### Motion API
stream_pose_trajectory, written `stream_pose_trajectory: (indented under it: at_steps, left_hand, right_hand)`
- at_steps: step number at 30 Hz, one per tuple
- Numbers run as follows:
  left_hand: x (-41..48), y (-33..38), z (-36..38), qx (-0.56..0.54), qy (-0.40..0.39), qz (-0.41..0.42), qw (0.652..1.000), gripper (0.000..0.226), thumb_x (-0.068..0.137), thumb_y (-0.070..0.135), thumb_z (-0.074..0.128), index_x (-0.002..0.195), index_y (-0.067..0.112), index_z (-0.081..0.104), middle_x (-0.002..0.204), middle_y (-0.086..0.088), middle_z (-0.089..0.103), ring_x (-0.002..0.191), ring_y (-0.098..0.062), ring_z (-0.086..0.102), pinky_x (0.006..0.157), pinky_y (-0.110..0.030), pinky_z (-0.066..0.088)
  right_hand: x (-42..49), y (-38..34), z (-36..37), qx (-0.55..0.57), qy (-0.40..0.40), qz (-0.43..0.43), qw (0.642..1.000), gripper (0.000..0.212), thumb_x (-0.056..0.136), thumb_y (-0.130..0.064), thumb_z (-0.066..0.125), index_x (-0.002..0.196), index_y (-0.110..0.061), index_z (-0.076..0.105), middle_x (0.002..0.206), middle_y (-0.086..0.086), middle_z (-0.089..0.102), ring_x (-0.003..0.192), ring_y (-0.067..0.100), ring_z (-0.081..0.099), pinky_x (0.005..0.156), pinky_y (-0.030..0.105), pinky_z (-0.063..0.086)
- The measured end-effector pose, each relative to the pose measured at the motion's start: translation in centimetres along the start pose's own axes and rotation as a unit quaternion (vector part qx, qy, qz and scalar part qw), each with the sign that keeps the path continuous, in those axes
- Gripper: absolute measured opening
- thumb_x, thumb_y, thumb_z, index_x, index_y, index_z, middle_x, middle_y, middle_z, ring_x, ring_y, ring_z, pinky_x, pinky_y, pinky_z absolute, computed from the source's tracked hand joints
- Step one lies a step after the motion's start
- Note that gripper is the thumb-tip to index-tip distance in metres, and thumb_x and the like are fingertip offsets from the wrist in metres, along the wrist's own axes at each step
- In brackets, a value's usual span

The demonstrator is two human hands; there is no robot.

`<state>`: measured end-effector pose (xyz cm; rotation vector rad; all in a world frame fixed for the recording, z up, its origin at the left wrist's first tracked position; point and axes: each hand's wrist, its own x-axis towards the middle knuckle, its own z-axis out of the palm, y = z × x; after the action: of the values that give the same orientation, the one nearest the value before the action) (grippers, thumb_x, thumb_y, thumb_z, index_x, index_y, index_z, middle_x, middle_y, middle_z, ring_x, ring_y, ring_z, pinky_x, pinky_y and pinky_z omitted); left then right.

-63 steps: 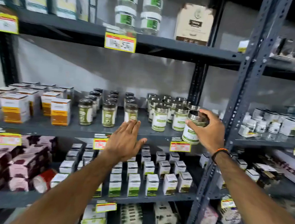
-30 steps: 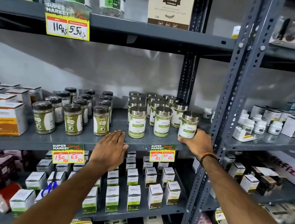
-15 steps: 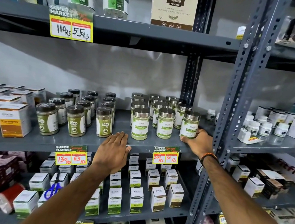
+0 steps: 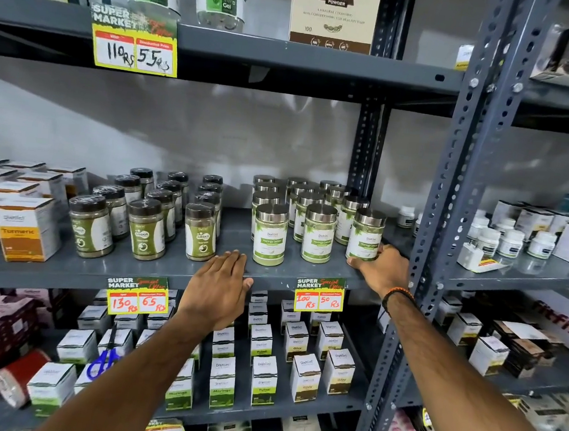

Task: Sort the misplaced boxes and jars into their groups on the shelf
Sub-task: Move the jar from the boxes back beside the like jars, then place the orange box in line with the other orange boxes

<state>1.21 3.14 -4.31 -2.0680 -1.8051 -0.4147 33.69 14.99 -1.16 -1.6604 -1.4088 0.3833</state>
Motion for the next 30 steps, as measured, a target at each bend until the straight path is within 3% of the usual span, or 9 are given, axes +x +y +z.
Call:
stream_pose_trajectory:
  at_steps: [5, 10, 14, 19, 25, 30]
  left_hand:
    - [0.0, 0.1, -0.1, -0.002, -0.001, -0.003, 1.0, 0.063, 0.106, 0.042, 0.02, 0.157, 0.006, 0.029, 0.161, -0.015, 0.037, 0.149, -0.028, 0.032, 0.125, -0.041, 0.02]
    - [-0.6, 0.0, -0.8, -0.017, -0.012, 0.008, 1.0, 0.064, 0.107, 0.042, 0.021, 0.158, 0.005, 0.023, 0.164, -0.016, 0.031, 0.152, -0.028, 0.025, 0.127, -0.041, 0.014]
    - [-3.8, -0.6, -1.8, -0.029, 0.003, 0.015, 0.999, 0.065, 0.106, 0.043, 0.021, 0.159, 0.005, 0.021, 0.165, -0.016, 0.028, 0.154, -0.027, 0.022, 0.127, -0.038, 0.007]
    - [-8.8, -4.1, -4.0, -0.004, 0.013, -0.02, 1.0, 0.07, 0.103, 0.046, 0.014, 0.16, 0.005, 0.016, 0.167, -0.016, 0.021, 0.155, -0.026, 0.016, 0.128, -0.04, 0.005]
    - [-14.8, -12.2, -8.5, 0.008, 0.065, -0.056, 0.996, 0.065, 0.104, 0.044, 0.025, 0.156, 0.004, 0.029, 0.16, -0.017, 0.037, 0.15, -0.029, 0.031, 0.126, -0.042, 0.015]
    - [-20.9, -22.9, -11.3, 0.024, 0.096, -0.11, 0.989, 0.059, 0.102, 0.042, 0.035, 0.148, 0.006, 0.043, 0.15, -0.019, 0.05, 0.142, -0.033, 0.042, 0.123, -0.044, 0.025]
  right_hand:
    - [-0.2, -0.3, -0.2, -0.008, -0.006, 0.001, 1.0, 0.064, 0.066, -0.043, 0.096, 0.117, -0.013, 0.072, 0.115, 0.007, 0.076, 0.102, 0.025, 0.071, 0.075, 0.028, 0.051]
    - [-2.0, -0.2, -0.3, -0.007, 0.024, -0.001, 1.0, 0.061, 0.069, -0.045, 0.093, 0.113, -0.012, 0.067, 0.115, 0.012, 0.075, 0.1, 0.029, 0.07, 0.074, 0.033, 0.054]
    - [-6.0, 0.3, -0.8, 0.037, 0.052, -0.016, 0.998, 0.086, 0.08, -0.044, 0.086, 0.148, -0.005, 0.05, 0.137, 0.018, 0.065, 0.123, 0.037, 0.063, 0.096, 0.04, 0.051]
    - [-11.3, -2.3, -0.2, 0.052, 0.035, -0.102, 0.993, 0.063, 0.09, -0.034, 0.079, 0.142, -0.006, 0.057, 0.128, 0.017, 0.07, 0.115, 0.035, 0.067, 0.097, 0.035, 0.049]
    - [-18.6, -12.3, 3.9, 0.114, -0.043, -0.249, 0.961, 0.056, 0.094, -0.023, 0.075, 0.142, -0.002, 0.057, 0.14, 0.013, 0.065, 0.128, 0.026, 0.061, 0.108, 0.036, 0.047]
    - [-25.6, -20.2, 11.6, 0.169, -0.094, -0.329, 0.924, 0.049, 0.092, -0.024, 0.077, 0.136, -0.009, 0.061, 0.134, 0.005, 0.068, 0.118, 0.017, 0.065, 0.101, 0.033, 0.054]
